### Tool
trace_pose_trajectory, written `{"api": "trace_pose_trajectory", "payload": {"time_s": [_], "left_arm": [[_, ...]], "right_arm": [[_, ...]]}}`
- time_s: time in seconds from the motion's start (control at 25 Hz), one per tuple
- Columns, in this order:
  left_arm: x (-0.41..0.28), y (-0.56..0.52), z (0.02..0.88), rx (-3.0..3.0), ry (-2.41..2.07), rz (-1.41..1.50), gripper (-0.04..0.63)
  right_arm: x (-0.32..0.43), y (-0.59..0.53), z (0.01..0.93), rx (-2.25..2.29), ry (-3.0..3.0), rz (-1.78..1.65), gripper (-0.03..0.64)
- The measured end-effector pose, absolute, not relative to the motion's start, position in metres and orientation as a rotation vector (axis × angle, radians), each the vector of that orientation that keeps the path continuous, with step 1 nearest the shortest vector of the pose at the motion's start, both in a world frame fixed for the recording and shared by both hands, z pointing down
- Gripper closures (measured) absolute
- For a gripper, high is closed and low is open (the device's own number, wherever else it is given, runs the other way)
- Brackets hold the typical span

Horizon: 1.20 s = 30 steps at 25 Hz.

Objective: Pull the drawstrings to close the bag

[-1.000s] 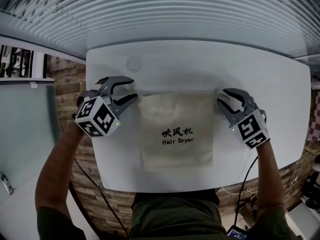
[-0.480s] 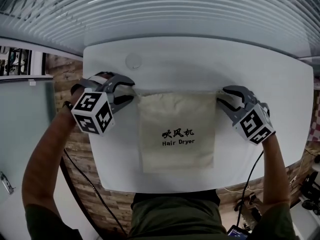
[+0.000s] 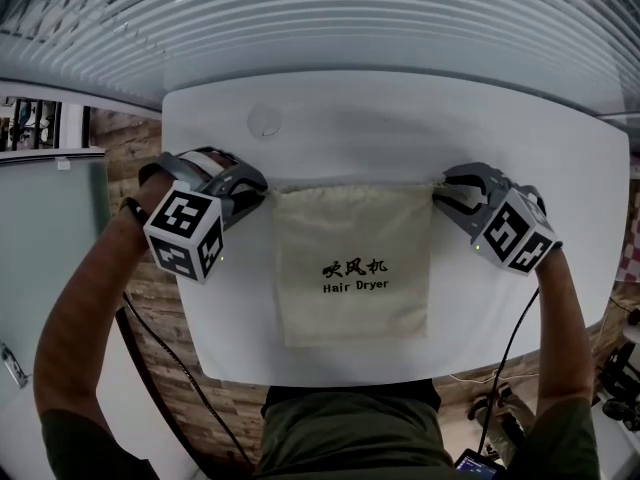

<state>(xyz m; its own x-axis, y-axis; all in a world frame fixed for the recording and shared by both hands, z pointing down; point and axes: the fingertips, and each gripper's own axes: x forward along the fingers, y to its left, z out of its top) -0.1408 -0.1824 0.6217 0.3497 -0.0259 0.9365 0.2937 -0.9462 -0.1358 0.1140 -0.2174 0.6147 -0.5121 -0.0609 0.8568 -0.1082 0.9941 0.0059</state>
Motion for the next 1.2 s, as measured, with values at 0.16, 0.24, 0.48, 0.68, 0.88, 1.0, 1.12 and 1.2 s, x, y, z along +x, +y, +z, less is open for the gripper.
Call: {"api": "trace_pose_trajectory", "payload": {"time_s": [0.16, 0.24, 0.48, 0.68, 0.88, 1.0, 1.12, 1.2], "left_arm": [[-0.141, -0.181, 0.623, -2.350, -0.220, -1.631, 0.548], [-0.141, -0.181, 0.623, -2.333, -0.217, -1.633, 0.551], [-0.141, -0.183, 0.623, -2.315, -0.122, -1.631, 0.554], [-0.145, -0.185, 0.624, -2.212, -0.058, -1.652, 0.558], [-0.144, -0.180, 0.593, -2.141, 0.051, -1.625, 0.558], [-0.145, -0.179, 0.567, -2.063, 0.140, -1.606, 0.558], [-0.149, -0.170, 0.546, -2.024, 0.222, -1.626, 0.559], [-0.150, -0.165, 0.530, -2.011, 0.281, -1.618, 0.560]], "right_arm": [[0.112, -0.214, 0.616, 0.092, -2.118, 0.071, 0.538], [0.113, -0.214, 0.618, 0.097, -2.119, 0.050, 0.601], [0.113, -0.210, 0.609, 0.131, -2.097, -0.055, 0.604], [0.119, -0.207, 0.594, 0.157, -2.031, -0.217, 0.606], [0.124, -0.201, 0.575, 0.198, -1.960, -0.340, 0.606], [0.126, -0.196, 0.559, 0.240, -1.930, -0.408, 0.606], [0.126, -0.188, 0.538, 0.300, -1.935, -0.468, 0.607], [0.127, -0.183, 0.520, 0.342, -1.949, -0.503, 0.607]]}}
